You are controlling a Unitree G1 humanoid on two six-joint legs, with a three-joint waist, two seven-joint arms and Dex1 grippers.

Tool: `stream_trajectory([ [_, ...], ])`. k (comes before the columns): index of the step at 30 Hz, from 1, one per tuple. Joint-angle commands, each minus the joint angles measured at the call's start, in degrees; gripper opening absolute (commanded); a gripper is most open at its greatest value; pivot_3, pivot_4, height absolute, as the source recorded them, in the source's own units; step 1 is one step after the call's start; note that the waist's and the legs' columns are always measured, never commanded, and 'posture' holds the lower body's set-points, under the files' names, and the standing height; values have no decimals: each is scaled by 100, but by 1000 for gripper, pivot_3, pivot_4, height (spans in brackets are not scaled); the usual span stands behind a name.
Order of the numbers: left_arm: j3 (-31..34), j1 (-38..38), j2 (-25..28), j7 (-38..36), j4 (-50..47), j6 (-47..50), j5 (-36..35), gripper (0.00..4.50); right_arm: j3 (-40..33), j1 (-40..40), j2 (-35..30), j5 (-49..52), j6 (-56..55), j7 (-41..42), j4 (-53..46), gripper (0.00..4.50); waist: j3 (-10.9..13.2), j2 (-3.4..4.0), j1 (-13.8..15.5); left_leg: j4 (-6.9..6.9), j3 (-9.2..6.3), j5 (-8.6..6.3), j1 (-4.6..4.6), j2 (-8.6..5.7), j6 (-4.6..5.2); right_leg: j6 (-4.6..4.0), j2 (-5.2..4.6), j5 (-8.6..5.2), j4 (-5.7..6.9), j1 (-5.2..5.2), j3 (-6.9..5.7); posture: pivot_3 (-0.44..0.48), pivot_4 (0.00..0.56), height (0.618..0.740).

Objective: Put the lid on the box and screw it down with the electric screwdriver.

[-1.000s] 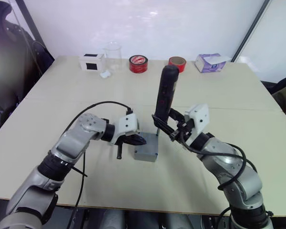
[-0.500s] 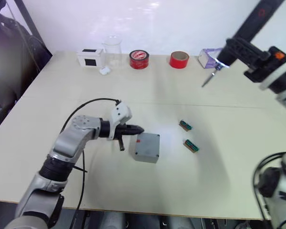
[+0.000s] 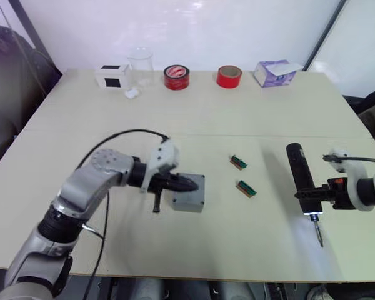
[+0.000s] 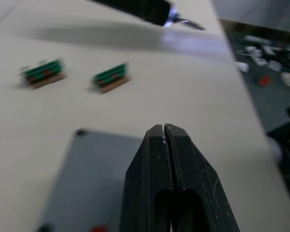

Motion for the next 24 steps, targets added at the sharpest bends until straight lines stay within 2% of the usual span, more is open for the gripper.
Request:
stream_trajectory([
  [1, 46, -77, -62, 158, -221, 47, -100, 0, 20, -237, -81, -344, 30, 190, 74, 1779, -1, 1, -2, 1, 0, 2, 2, -1, 1, 0, 0, 0, 2, 1, 1, 0, 150, 740],
  [12, 157, 49, -6, 394, 178, 21, 20, 0, 421, -615, 334, -1133, 36, 260, 532, 1779, -1, 2, 3, 0, -1, 2, 1, -1, 1, 19, 6, 11, 5, 0, 0, 0, 150, 740],
  [14, 119, 101, 9, 390, 259, -44, 58, 0, 467, -599, 379, -1197, 36, 290, 520, 2794, -1, 1, 3, 0, -2, 2, 1, -2, 1, 19, 5, 10, 5, 1, 0, 0, 150, 740],
  [19, 199, 94, 98, 480, 424, -149, 181, 0, 289, -685, 587, -1363, 36, 222, 637, 4296, -6, -11, 0, 0, -2, 2, 3, -2, 1, 19, 5, 11, 5, 4, 0, 0, 150, 740],
  [20, 346, 84, 169, 560, 485, -111, 190, 0, 172, -756, 557, -1349, 36, 193, 661, 4461, -6, -11, -2, 1, -3, 2, 6, -2, 0, 19, 5, 11, 4, 8, -1, 0, 150, 740],
  [24, 1138, 142, 610, 679, 665, 134, -46, 0, -181, -1162, 98, -1342, -135, 522, 11, 4461, -2, -2, -17, 2, 0, 3, 5, -2, 0, 19, 4, 11, 10, 1, 1, 0, 150, 740],
])
